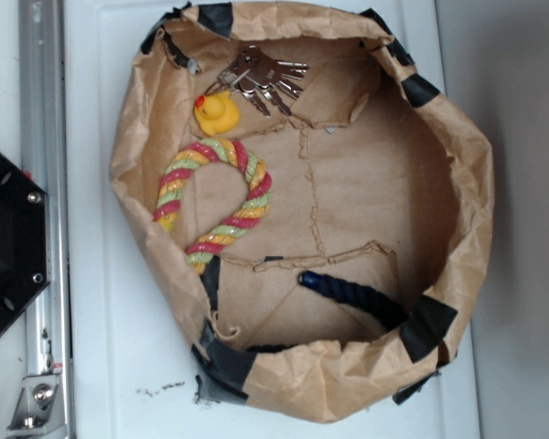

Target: Grab the silver keys.

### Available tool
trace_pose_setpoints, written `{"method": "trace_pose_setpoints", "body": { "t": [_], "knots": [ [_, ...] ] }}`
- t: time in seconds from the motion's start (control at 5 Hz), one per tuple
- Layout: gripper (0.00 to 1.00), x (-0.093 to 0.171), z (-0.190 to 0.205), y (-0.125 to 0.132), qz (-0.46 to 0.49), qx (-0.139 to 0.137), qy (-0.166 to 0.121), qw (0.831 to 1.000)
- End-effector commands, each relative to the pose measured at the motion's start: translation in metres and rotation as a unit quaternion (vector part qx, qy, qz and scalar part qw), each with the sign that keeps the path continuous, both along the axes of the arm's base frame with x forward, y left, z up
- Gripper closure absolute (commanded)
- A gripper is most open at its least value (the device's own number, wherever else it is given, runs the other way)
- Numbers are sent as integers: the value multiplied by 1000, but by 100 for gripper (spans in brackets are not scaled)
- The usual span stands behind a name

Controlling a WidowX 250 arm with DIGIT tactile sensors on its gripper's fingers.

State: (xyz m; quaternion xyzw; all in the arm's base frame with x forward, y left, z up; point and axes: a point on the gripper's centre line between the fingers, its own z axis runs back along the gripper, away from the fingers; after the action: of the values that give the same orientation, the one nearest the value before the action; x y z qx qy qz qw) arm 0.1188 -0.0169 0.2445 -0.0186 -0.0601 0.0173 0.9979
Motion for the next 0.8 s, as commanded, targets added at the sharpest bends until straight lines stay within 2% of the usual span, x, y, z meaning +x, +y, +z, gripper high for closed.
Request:
{"method": "trace_pose_setpoints", "body": {
  "t": [0.0, 0.2, 0.4, 0.6],
  "knots": [
    [0, 0, 0, 0, 0, 0, 0, 1000],
    [0, 50, -3, 5, 69, -17, -25, 997],
    [0, 84, -15, 17, 135, -6, -33, 990],
    [0, 100, -35, 33, 219, 11, -33, 975]
  ]
}}
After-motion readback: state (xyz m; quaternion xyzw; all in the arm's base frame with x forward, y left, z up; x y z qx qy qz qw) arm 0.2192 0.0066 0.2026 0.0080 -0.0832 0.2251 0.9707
